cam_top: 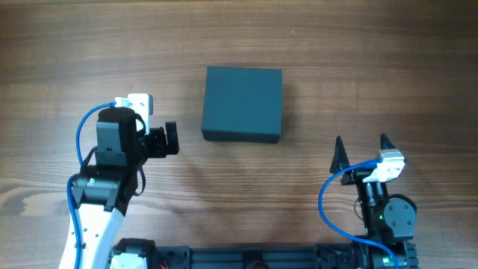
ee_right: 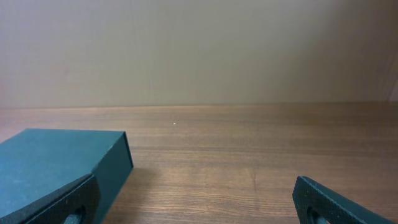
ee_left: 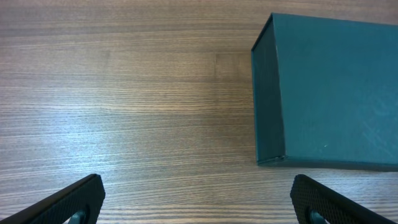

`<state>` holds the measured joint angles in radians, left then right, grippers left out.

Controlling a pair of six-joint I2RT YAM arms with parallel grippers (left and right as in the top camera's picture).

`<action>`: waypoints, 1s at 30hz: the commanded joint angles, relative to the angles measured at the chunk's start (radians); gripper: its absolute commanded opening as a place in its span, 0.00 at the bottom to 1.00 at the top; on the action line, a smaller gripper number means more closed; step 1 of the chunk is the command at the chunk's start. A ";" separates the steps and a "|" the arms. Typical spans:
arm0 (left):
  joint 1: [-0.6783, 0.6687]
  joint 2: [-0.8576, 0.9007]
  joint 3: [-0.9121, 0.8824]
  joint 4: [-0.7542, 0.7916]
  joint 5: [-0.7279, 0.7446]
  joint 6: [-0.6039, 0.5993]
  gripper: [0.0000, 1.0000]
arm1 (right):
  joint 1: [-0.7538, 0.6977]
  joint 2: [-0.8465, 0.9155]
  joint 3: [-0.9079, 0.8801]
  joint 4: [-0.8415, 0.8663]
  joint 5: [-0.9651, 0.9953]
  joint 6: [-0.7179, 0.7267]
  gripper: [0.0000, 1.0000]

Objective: Pack container

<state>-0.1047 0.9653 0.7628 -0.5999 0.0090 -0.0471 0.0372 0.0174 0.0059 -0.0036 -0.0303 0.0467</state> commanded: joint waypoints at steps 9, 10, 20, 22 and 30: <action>-0.004 -0.145 -0.071 0.186 0.043 0.042 1.00 | -0.004 -0.014 -0.001 0.005 -0.020 -0.014 1.00; -0.004 -0.188 -0.109 0.264 0.043 0.075 1.00 | -0.004 -0.014 -0.001 0.005 -0.020 -0.014 1.00; 0.021 -0.570 -0.614 0.940 0.043 0.249 1.00 | -0.004 -0.014 -0.001 0.005 -0.020 -0.014 1.00; 0.023 -0.643 -0.671 0.940 0.043 0.249 1.00 | -0.004 -0.014 -0.001 0.005 -0.020 -0.014 1.00; 0.023 -0.822 -0.700 0.692 0.100 0.249 1.00 | -0.004 -0.014 -0.001 0.005 -0.020 -0.014 1.00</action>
<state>-0.0883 0.2138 0.0692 0.1818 0.0540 0.1795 0.0372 0.0154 0.0059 -0.0032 -0.0345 0.0463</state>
